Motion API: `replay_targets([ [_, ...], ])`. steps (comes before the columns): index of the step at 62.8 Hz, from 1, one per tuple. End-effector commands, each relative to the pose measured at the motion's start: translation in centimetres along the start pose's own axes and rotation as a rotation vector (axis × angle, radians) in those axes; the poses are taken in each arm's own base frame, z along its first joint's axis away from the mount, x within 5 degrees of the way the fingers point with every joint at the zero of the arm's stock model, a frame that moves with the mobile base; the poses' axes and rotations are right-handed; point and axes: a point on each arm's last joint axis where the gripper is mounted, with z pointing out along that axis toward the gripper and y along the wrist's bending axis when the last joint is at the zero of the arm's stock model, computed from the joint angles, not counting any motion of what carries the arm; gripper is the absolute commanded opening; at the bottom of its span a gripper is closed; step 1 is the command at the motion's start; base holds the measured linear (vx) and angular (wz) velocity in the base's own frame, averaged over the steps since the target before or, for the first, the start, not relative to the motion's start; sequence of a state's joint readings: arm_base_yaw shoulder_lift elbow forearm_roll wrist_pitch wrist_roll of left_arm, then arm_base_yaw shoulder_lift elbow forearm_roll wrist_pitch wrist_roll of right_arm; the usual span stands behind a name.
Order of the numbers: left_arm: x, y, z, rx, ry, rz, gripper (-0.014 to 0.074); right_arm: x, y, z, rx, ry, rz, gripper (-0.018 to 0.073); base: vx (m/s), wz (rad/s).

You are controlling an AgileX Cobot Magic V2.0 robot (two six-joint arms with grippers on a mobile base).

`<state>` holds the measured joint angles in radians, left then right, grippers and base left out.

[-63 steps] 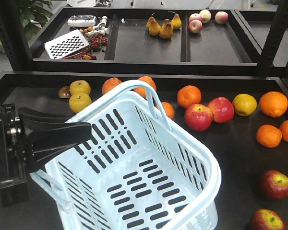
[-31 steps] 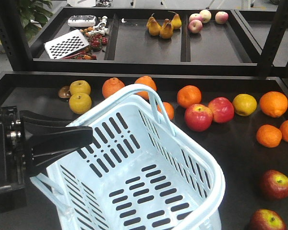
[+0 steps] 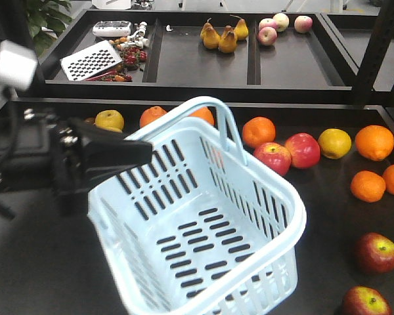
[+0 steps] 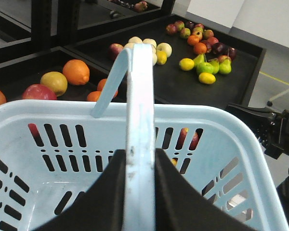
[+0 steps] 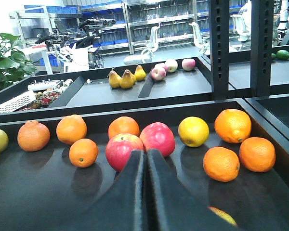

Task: Pick three apples into basket with both arms
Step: 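Swing the left arm over the table and lower the basket onto it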

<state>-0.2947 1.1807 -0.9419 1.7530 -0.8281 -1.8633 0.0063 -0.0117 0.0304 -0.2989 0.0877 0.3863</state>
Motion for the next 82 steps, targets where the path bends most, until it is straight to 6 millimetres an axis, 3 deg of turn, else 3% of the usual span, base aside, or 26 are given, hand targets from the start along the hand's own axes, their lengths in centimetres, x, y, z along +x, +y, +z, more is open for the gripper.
replay_targets([
  [1, -1.9, 0.9, 1.2, 0.021, 0.021, 0.099, -0.0006, -0.3, 0.2, -0.1, -0.022, -0.071, -0.013, -0.0004, 0.0, 0.0],
  [14, -3.3, 4.3, 5.4, 0.147, 0.076, 0.117, -0.0006, -0.3, 0.2, -0.1, -0.022, -0.071, -0.013, -0.0004, 0.0, 0.0],
  [29, -3.2, 8.6, 10.8, 0.3, 0.139, 0.092, -0.0006, -0.3, 0.2, -0.1, -0.022, -0.071, -0.013, -0.0004, 0.0, 0.0],
  [39, -2.9, 9.7, 14.1, 0.383, 0.15, 0.141, -0.0006, -0.3, 0.2, -0.1, -0.022, -0.071, -0.013, -0.0004, 0.0, 0.0],
  [51, -1.3, 10.6, 18.1, 0.435, 0.169, 0.173, -0.0006, -0.3, 0.2, -0.1, -0.022, -0.071, -0.013, -0.0004, 0.0, 0.0],
  [64, 0.5, 12.1, 20.0, 0.42, 0.191, 0.144, -0.0006, -0.3, 0.2, -0.1, -0.022, -0.071, -0.013, -0.0004, 0.0, 0.0],
  [82, 1.0, 12.9, 20.6, 0.37, 0.183, 0.174, -0.0006, -0.3, 0.2, -0.1, -0.022, -0.071, -0.013, -0.0004, 0.0, 0.0],
])
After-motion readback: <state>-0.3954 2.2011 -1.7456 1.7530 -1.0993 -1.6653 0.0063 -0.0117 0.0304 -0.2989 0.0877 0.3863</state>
